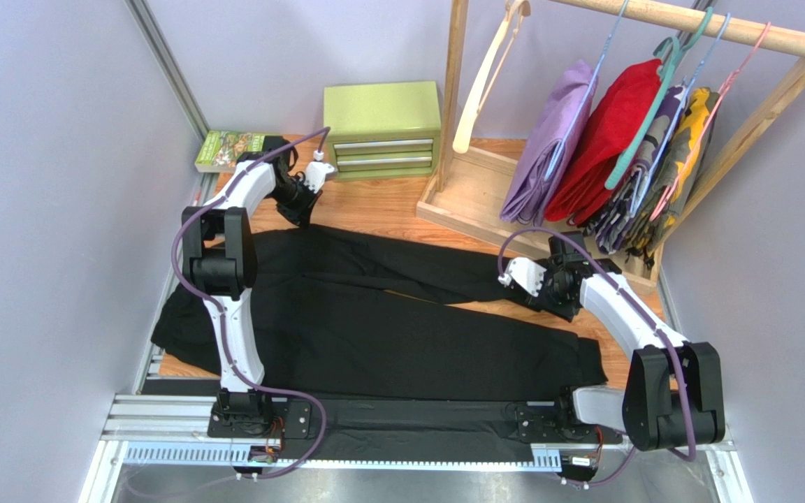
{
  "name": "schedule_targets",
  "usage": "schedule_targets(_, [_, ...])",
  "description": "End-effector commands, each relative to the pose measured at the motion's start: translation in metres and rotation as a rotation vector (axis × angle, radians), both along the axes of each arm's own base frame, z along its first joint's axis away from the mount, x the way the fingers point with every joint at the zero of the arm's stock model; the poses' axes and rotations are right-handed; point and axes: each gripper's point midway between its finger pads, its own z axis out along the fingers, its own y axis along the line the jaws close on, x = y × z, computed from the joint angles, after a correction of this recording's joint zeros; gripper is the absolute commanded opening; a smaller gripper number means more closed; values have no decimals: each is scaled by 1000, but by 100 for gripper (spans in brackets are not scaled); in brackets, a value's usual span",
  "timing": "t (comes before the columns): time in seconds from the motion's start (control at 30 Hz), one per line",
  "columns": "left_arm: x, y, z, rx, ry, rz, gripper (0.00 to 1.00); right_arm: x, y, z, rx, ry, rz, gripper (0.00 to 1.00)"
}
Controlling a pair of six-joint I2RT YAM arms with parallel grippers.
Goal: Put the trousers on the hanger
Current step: Fold the trousers
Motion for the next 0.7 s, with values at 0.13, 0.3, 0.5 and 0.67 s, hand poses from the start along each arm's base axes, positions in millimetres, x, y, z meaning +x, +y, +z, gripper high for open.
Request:
schedule_targets(0.13, [-1, 3, 32, -3, -46, 58, 32, 25, 9, 57, 171, 0, -119, 59])
schedule_targets(0.3, [-13, 8, 54, -15, -59, 97, 40, 55, 23, 58, 267, 29, -219, 54])
schedule_targets(0.5, [-44, 8, 60, -60, 7, 118, 43, 69, 22, 31, 257, 64, -221, 61])
schedule_targets(0.67, [-73, 29, 24, 14, 118, 158, 38, 67, 7, 12, 168, 115, -234, 30])
